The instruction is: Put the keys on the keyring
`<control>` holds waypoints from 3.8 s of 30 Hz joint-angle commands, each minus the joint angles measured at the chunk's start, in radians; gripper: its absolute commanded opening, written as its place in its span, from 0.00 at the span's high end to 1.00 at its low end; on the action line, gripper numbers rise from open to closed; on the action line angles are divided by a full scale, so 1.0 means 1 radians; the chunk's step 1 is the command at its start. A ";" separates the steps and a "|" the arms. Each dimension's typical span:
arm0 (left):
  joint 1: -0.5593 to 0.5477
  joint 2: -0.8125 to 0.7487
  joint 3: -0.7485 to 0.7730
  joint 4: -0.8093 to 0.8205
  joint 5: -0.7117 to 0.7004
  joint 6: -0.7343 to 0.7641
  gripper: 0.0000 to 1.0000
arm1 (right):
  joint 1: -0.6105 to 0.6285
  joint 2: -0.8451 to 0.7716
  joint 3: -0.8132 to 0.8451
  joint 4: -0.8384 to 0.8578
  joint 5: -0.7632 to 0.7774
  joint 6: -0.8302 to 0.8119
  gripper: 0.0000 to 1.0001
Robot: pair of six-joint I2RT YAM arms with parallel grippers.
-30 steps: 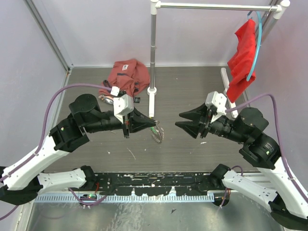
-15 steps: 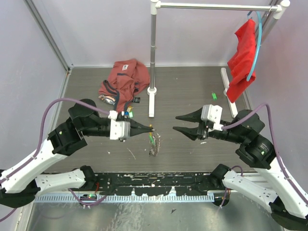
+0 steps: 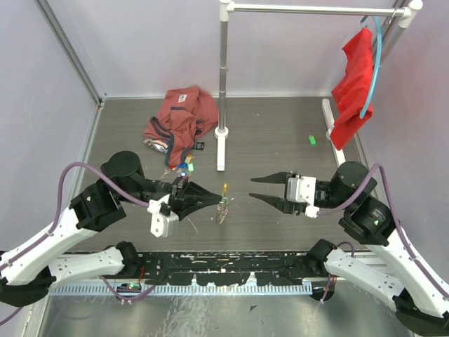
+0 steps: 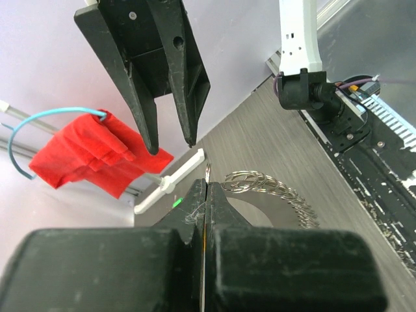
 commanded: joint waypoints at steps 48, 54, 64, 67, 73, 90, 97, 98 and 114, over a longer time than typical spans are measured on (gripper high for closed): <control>-0.003 -0.058 -0.345 1.017 -0.052 -0.562 1.00 | 0.121 0.052 -0.096 0.613 -0.109 0.260 0.69; -0.002 -0.049 -0.343 1.014 -0.041 -0.570 1.00 | 0.151 0.073 -0.084 0.616 -0.107 0.252 0.69; -0.003 -0.043 -0.333 0.993 -0.023 -0.572 1.00 | 0.179 0.083 -0.075 0.608 -0.089 0.231 0.72; -0.003 -0.045 -0.332 0.987 -0.023 -0.571 1.00 | 0.183 0.077 -0.071 0.590 -0.076 0.213 0.72; -0.003 -0.038 -0.329 0.986 -0.013 -0.572 1.00 | 0.185 0.065 -0.068 0.585 -0.060 0.203 0.72; -0.003 -0.032 -0.324 0.963 -0.010 -0.565 1.00 | 0.188 0.066 -0.066 0.581 -0.063 0.209 0.79; -0.003 -0.030 -0.322 0.959 -0.006 -0.562 1.00 | 0.191 0.059 -0.062 0.577 -0.055 0.207 0.77; -0.003 -0.030 -0.321 0.959 -0.006 -0.563 1.00 | 0.191 0.059 -0.061 0.576 -0.053 0.207 0.77; -0.003 -0.035 -0.316 0.946 -0.003 -0.562 1.00 | 0.190 0.080 -0.013 0.463 -0.045 0.166 0.96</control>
